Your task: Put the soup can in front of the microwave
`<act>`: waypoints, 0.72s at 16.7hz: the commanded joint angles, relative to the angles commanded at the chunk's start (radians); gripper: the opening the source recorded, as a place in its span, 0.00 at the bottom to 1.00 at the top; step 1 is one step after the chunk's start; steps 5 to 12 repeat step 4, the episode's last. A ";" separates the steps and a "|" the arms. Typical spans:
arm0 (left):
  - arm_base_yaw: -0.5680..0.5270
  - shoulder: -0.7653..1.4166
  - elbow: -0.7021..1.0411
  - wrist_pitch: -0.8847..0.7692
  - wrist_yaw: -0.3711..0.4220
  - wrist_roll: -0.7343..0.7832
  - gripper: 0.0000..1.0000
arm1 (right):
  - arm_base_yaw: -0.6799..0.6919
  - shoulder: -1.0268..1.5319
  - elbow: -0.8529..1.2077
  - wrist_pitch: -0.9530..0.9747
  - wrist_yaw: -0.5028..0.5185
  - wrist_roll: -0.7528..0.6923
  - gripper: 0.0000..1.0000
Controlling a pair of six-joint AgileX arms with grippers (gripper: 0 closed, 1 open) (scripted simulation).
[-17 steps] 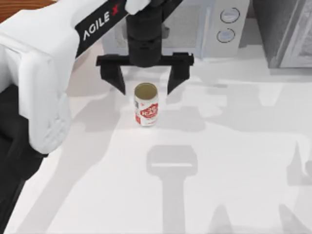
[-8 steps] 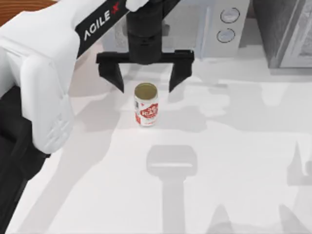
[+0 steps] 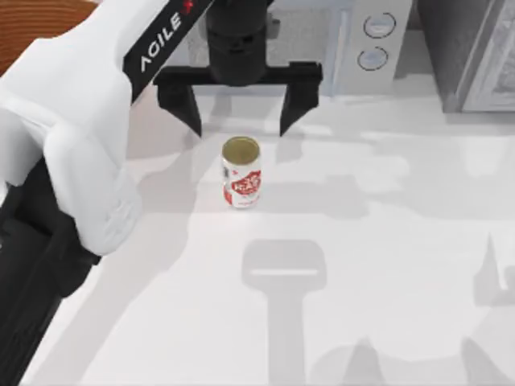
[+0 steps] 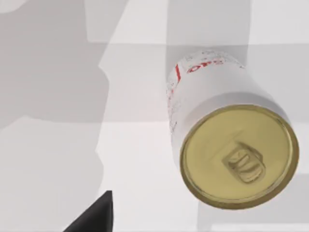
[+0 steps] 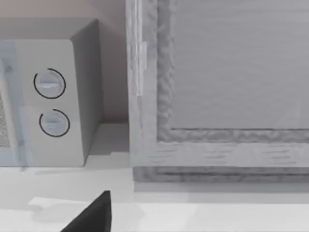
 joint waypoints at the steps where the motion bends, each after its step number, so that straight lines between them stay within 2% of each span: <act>1: 0.000 0.009 0.028 -0.019 0.000 0.000 1.00 | 0.000 0.000 0.000 0.000 0.000 0.000 1.00; 12: 0.000 0.019 0.058 -0.038 0.000 0.000 1.00 | 0.000 0.000 0.000 0.000 0.000 0.000 1.00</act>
